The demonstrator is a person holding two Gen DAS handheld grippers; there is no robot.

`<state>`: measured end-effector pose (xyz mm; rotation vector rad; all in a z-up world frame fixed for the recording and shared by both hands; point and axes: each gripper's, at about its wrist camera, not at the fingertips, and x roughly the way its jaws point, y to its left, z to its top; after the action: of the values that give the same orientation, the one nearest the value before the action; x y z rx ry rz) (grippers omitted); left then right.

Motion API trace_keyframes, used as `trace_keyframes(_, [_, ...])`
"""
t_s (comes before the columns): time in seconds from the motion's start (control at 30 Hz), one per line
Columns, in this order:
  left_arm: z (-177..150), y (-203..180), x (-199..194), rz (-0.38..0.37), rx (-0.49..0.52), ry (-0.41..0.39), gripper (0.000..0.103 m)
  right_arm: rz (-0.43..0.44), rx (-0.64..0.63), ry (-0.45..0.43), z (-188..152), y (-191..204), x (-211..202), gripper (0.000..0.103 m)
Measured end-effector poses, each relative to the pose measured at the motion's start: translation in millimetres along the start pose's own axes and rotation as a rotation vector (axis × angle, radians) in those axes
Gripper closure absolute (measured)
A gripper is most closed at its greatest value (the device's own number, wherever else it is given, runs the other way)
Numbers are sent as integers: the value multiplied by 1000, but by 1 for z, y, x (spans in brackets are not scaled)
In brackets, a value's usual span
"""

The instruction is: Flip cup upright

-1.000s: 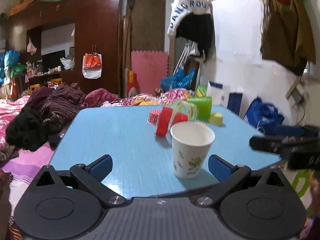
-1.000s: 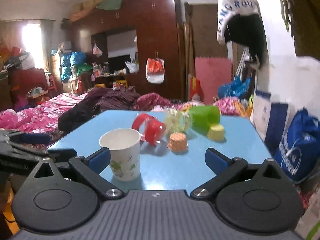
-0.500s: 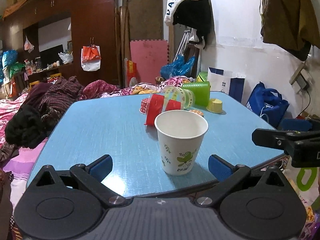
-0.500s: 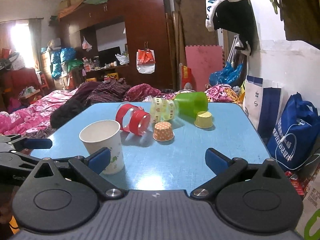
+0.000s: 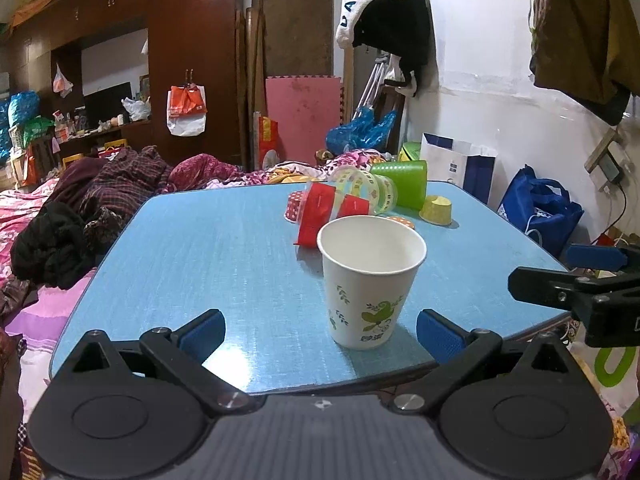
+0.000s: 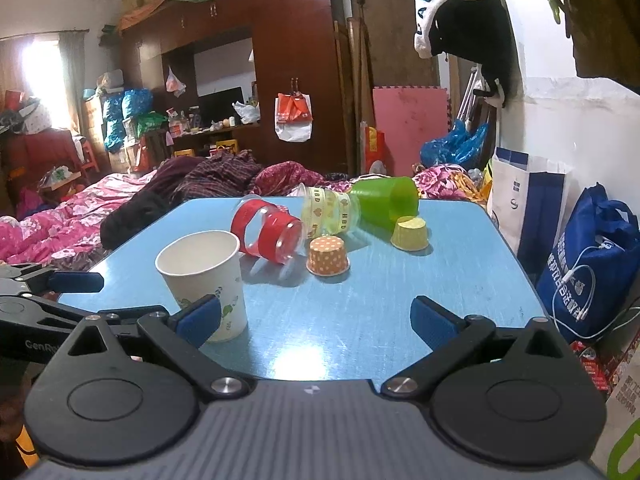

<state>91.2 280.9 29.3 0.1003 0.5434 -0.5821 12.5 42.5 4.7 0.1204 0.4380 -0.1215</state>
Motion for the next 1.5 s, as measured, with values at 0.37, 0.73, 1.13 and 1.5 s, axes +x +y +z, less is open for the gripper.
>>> trace_keyframes(0.37, [0,3,0,2,-8,-6,1,4,12,-3,0,-6,-2,1])
trace_keyframes(0.73, [1,3,-1,-5,-13,-10,1,7,22,-12,2,-8,-3,1])
trace_keyframes(1.13, [0,2,-2,-5,-9,-14,1,7,20,-18,1,-8,-4,1])
trace_keyframes(1.5, [-5,-2,-4,-7,-16,-94,1,23,24,-17,0,-7,-3,1])
